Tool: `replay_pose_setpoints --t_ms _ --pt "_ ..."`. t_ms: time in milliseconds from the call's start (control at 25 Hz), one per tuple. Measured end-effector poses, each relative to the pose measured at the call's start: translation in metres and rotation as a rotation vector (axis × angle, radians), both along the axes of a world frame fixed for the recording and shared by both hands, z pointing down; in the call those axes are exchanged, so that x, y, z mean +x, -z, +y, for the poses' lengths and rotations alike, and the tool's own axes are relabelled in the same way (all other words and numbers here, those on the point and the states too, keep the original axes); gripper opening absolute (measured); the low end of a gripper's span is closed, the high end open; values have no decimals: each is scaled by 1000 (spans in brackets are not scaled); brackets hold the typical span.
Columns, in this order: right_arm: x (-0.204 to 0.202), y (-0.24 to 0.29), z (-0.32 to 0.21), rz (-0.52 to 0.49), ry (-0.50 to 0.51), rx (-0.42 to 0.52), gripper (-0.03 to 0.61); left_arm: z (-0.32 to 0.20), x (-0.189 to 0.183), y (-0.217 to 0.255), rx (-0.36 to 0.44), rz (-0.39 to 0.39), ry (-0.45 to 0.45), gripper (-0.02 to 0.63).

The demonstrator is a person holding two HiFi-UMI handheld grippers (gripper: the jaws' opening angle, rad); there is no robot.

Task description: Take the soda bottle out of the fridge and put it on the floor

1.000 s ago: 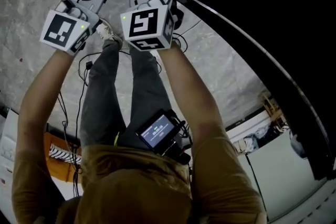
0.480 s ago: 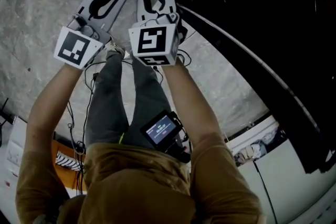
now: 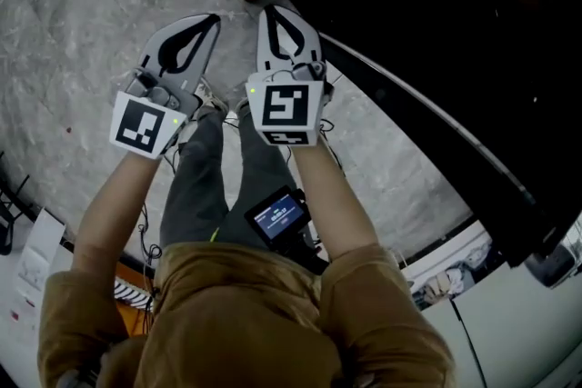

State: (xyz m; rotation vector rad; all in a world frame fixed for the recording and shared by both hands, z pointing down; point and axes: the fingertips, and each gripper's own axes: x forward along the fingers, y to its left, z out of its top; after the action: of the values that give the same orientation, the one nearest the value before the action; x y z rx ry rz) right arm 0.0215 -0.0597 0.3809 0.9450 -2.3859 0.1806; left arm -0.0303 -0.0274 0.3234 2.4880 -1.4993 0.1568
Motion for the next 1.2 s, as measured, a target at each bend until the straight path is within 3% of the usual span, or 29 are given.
replay_pose_setpoints --t_ms 200,480,720,1200 --pt "-13 42 10 -33 7 54 3 12 -16 37 17 18 52 0" --pt "5 101 19 -80 -79 59 3 25 -34 77 -43 85 142 0" --pt "9 135 20 -103 -119 62 3 27 -36 114 -7 115 140 0" --pt "30 223 40 -173 -142 159 3 45 -21 219 145 44 93 0"
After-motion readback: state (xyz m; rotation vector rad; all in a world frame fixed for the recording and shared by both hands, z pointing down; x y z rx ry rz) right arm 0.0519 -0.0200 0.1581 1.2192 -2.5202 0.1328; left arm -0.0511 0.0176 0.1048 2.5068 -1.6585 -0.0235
